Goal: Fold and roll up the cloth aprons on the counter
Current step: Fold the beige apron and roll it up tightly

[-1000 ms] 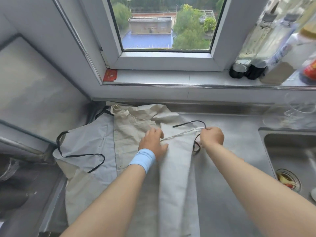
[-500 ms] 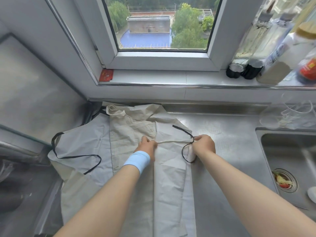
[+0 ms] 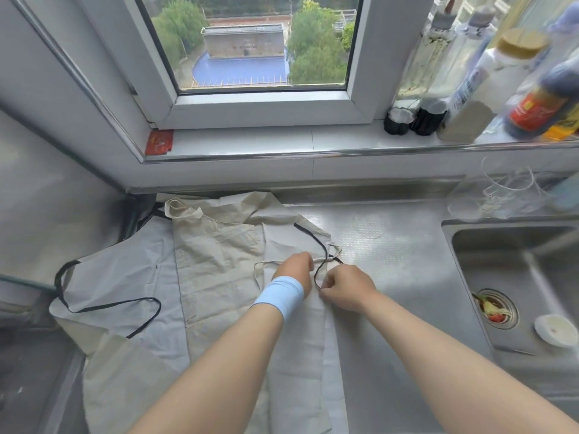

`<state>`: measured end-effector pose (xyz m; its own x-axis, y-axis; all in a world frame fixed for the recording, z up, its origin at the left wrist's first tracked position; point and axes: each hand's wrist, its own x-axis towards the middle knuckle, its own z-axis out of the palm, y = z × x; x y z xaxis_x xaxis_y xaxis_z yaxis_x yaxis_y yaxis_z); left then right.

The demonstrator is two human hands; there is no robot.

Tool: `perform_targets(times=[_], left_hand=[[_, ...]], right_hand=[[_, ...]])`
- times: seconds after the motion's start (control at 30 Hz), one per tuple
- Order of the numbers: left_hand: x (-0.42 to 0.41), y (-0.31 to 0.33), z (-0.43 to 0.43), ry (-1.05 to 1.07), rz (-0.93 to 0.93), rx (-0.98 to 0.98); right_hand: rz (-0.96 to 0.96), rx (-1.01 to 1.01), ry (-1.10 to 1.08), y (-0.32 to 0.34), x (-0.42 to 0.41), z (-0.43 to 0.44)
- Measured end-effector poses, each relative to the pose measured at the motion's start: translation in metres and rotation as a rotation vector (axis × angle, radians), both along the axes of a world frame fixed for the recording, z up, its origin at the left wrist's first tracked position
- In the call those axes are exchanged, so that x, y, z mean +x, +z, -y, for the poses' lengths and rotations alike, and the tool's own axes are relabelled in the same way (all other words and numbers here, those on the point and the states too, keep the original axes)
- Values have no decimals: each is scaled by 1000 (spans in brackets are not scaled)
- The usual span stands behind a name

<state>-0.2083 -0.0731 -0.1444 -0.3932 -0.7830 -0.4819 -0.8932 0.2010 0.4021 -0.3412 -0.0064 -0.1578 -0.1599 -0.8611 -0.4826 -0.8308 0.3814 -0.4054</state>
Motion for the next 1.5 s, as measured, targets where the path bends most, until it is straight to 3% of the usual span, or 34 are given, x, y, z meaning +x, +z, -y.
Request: perform_targets(times=[0.07,0.23,0.3,0.43,0.5,0.63,0.73,1.0,1.17,1.3,1.4,1.5], left_hand=[[5,-6,0,-5,1,15],[-6,-9,4,-12,30,-27],[-18,-6,4,-46,38,-109],[-38,-7,1,-87,153,-179],[-41,-12,0,-52,196,-138],[-34,-14,1,71,115,-106],[-23,-11,6,99,29,-94],[48,20,29,528,-253,-29],[132,36,39,700,-160,-125],[186,37,37,736,57,-47],[201,37,37,718,239,71],[202,35,51,736,120,-66]], right_hand=[[-10,-55,-119,-2,-8,0],[147,-204,-957,8,-56,0],[135,-223,-1029,11,-64,-2],[50,-328,-775,12,-50,-1],[83,-269,-616,8,-37,2],[122,-95,-457,2,-8,8],[125,-63,-422,3,8,15],[-20,-193,-447,24,38,44],[-121,-151,-427,50,85,67],[71,-201,-384,54,127,76],[174,-215,-185,40,144,82],[40,-120,97,22,150,95]])
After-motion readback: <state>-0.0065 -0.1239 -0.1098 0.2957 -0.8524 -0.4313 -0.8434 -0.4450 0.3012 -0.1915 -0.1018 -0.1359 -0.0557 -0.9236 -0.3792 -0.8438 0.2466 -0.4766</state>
